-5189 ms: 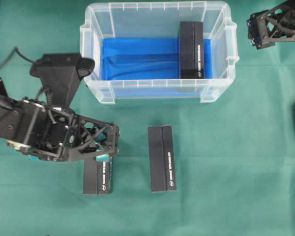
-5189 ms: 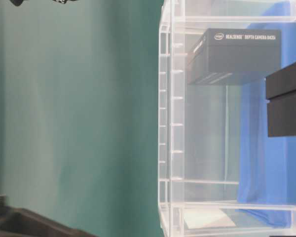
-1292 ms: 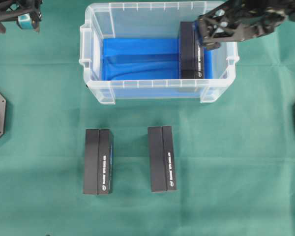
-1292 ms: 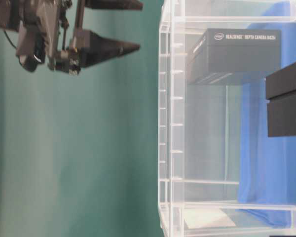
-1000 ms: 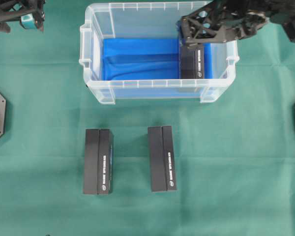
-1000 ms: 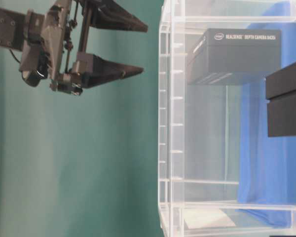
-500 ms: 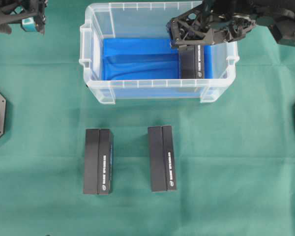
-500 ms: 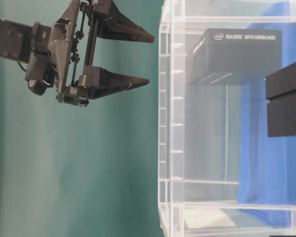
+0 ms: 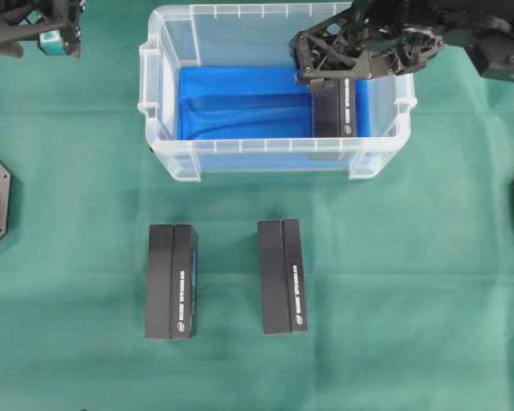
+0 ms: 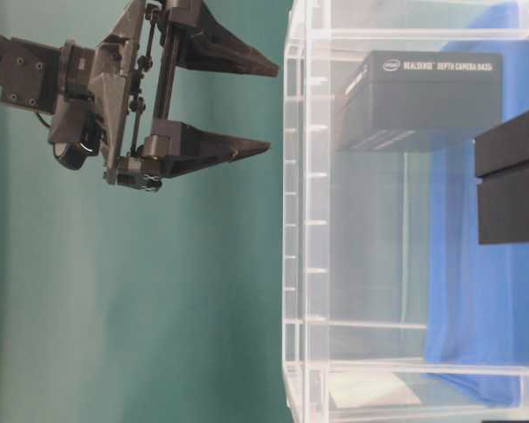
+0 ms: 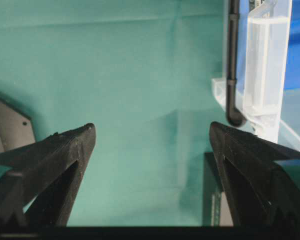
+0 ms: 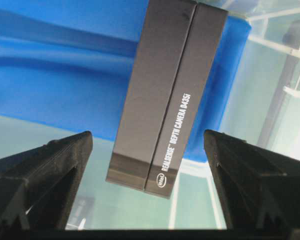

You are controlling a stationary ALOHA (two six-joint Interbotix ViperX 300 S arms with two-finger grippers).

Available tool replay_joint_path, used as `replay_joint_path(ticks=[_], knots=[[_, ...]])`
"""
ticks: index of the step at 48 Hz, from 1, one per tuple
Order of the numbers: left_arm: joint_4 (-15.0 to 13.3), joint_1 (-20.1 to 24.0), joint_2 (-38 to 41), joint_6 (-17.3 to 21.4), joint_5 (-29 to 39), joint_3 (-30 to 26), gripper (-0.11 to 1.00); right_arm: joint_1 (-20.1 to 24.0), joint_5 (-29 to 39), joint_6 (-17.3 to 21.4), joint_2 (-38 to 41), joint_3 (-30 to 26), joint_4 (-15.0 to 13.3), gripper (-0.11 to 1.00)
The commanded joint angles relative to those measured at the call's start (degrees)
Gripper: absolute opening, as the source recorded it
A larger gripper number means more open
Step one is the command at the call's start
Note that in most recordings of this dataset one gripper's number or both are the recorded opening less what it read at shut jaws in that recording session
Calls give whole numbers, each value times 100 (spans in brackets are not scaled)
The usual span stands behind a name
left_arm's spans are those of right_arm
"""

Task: Take out the box from the case.
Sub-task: 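Move the right gripper over the right pair of black boxes, then lower the right gripper around the right black boxes and close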

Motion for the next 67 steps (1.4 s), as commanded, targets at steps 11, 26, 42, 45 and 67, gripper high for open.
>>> replay_joint_path(ticks=[11, 26, 42, 45, 67], knots=[[9, -18, -26, 18, -18, -62, 93, 18, -26, 0, -44, -132, -9, 91], [9, -18, -35, 18, -26, -62, 93, 9, -26, 9, 26, -132, 0, 91], [0, -18, -62, 18, -35, -26, 93, 18, -9, 18, 158, -88, -9, 91], [9, -26, -70, 18, -62, -18, 93, 18, -26, 26, 193, -88, -9, 91], [0, -70, -88, 26, -70, 18, 93, 0, -53, 79, 334, -44, -35, 91]])
